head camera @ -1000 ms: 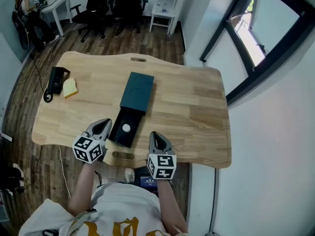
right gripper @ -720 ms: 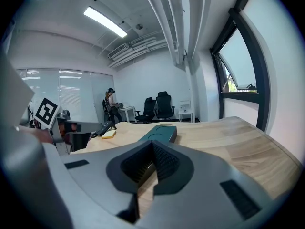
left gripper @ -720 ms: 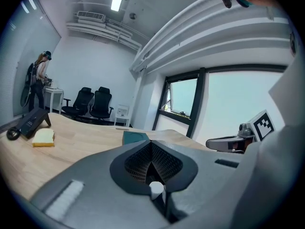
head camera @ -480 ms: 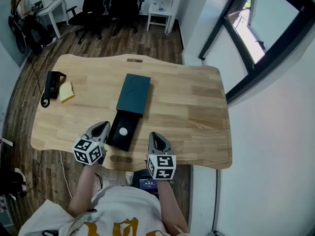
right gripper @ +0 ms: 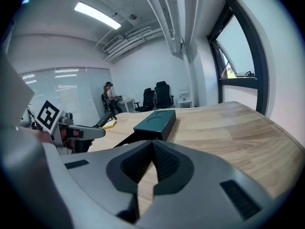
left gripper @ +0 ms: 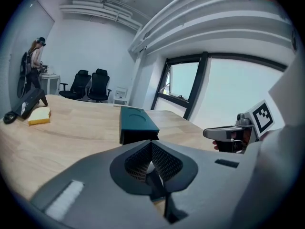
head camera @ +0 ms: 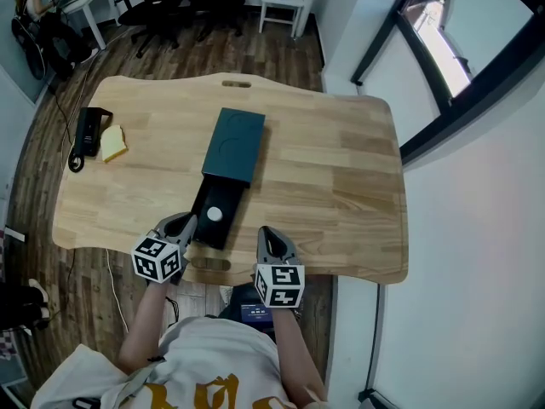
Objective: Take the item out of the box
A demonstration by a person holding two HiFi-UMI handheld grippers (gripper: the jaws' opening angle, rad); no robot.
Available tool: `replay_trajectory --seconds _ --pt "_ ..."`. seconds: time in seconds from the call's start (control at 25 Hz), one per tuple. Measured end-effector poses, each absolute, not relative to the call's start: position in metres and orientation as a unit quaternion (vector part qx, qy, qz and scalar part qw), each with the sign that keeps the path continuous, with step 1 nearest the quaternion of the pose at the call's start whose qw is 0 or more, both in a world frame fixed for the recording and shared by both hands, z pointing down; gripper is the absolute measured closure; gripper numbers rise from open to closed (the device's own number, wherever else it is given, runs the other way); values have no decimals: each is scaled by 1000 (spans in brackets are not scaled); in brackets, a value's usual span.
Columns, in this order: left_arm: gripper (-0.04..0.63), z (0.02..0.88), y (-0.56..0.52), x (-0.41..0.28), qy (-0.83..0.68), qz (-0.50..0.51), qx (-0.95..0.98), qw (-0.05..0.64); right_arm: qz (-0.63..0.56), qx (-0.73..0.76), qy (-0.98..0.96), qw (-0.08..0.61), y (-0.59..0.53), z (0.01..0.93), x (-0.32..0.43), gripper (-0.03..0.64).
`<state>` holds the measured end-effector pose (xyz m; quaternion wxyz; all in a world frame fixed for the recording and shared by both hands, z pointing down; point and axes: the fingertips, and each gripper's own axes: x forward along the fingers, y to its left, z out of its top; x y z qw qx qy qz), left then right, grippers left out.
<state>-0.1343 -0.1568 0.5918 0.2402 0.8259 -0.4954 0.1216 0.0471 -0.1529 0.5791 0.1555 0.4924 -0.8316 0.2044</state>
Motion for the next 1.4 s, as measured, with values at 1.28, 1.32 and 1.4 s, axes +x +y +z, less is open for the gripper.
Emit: replay_trajectory --seconds 1.28,1.32,1.4 --pt "370 664 -184 -87 -399 299 834 236 266 486 -817 163 -181 620 60 611" --pt "370 667 -184 -86 -394 305 834 237 266 486 -816 163 -182 619 60 611" --pt "370 670 -184 -83 -383 321 835 231 266 488 -815 162 -184 617 62 611"
